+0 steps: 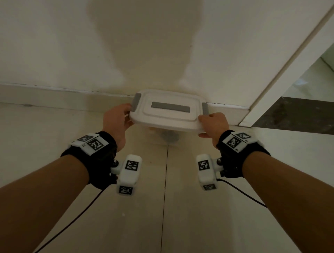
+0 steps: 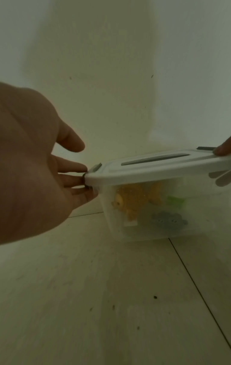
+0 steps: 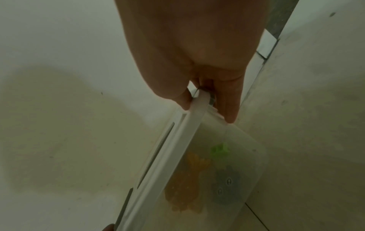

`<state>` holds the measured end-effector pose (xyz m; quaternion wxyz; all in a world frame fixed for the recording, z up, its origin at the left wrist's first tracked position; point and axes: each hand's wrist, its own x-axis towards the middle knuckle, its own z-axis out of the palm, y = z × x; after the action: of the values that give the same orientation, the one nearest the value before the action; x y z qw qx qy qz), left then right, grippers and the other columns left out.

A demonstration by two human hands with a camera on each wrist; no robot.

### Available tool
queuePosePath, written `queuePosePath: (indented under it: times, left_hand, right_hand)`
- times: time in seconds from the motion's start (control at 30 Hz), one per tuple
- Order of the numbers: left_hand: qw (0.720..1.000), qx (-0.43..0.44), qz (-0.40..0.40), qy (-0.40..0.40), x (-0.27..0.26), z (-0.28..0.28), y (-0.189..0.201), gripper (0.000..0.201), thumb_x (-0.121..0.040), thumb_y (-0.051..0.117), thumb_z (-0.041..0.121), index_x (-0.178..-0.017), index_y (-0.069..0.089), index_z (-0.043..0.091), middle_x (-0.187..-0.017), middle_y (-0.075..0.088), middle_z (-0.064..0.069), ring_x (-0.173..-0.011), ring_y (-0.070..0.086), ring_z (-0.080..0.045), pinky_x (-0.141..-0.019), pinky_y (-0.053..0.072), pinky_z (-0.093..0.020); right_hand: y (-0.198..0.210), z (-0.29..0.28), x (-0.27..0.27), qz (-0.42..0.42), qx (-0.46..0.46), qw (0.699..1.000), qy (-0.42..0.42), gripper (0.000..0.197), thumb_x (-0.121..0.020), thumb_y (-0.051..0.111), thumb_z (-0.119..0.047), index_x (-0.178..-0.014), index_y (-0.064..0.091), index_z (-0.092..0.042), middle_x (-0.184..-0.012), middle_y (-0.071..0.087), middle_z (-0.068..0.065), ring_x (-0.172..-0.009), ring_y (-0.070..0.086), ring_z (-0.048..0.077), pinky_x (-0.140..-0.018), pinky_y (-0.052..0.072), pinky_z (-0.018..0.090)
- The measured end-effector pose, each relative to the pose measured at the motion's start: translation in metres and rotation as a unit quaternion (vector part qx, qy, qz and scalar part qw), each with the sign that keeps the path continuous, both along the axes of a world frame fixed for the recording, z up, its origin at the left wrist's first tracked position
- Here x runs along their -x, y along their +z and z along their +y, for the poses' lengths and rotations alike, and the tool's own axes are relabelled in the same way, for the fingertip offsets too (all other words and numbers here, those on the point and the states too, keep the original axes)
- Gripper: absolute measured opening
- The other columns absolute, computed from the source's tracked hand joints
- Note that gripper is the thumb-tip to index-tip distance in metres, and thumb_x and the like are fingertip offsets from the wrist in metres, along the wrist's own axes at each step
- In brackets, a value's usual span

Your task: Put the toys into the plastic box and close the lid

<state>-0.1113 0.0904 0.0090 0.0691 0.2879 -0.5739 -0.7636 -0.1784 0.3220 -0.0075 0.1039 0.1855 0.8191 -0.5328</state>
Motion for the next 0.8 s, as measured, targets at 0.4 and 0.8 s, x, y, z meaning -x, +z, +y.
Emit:
queuePosePath:
  times: [0.4, 0.8]
  left_hand:
    - [0.989, 0.146, -0.030, -0.013, 0.013, -0.004, -0.041, 0.049, -0.087, 0.051, -0.010, -0.130, 0.062, 0.010, -0.134, 0.060, -0.006, -0.126, 0.055, -0.027, -0.108, 0.044, -0.046]
    - [0.991, 0.102, -0.025, -0.085, 0.009, -0.017, -0.017, 0.041, -0.095, 0.054, 0.005, -0.137, 0.055, 0.008, -0.128, 0.058, -0.005, -0.113, 0.057, -0.022, -0.097, 0.048, -0.034]
  right_hand:
    - [-0.034, -0.003, 0.004, 0.082, -0.069, 0.994, 0.006, 0.018, -0.093, 0.054, -0.027, -0.095, 0.059, -0.009, -0.097, 0.067, 0.013, -0.091, 0.068, 0.035, -0.078, 0.059, 0.054]
    - [-0.015, 0.001, 0.001, 0.046, -0.069, 0.996, 0.016, 0.062, -0.102, 0.046, -0.040, -0.152, 0.028, -0.007, -0.144, 0.050, 0.017, -0.129, 0.050, 0.034, -0.102, 0.040, 0.037]
